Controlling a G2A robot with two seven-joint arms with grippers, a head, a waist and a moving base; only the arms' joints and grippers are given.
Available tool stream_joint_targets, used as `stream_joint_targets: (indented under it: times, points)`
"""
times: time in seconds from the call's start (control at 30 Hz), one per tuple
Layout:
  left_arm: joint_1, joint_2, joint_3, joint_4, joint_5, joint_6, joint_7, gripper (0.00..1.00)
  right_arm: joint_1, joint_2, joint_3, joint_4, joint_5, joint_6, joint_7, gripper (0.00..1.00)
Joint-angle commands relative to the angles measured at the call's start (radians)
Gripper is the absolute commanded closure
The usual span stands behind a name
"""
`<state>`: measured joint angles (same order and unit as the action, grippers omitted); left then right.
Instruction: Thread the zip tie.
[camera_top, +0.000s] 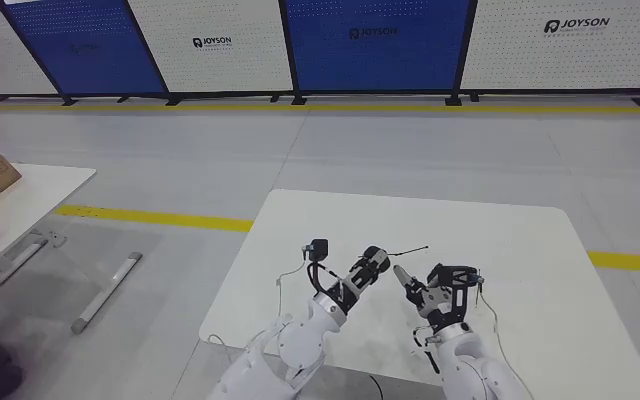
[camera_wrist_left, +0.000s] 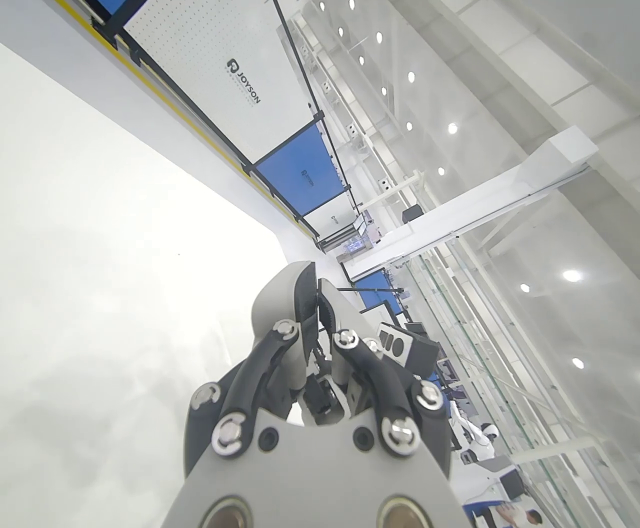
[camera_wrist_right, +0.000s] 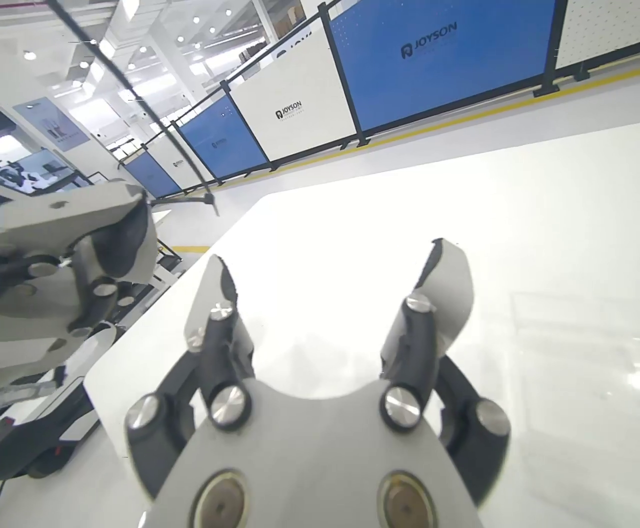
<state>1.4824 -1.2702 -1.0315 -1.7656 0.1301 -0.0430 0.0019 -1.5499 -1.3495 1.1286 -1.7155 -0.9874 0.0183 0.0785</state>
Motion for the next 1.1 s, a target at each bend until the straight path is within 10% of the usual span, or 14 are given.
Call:
stream_joint_targets:
  times: [0.0, 1.07]
  points:
    - [-0.004, -0.001, 0.005, 0.006, -0.007, 0.000, -0.006, 1.00, 0.000, 0.000, -0.001, -0.001, -0.001, -0.004, -0.003, 0.52]
    - [-0.023, -0.008, 0.038, 0.026, 0.022, 0.032, -0.042, 1.00, 0.019, -0.005, -0.028, 0.008, -0.015, -0.007, 0.007, 0.71]
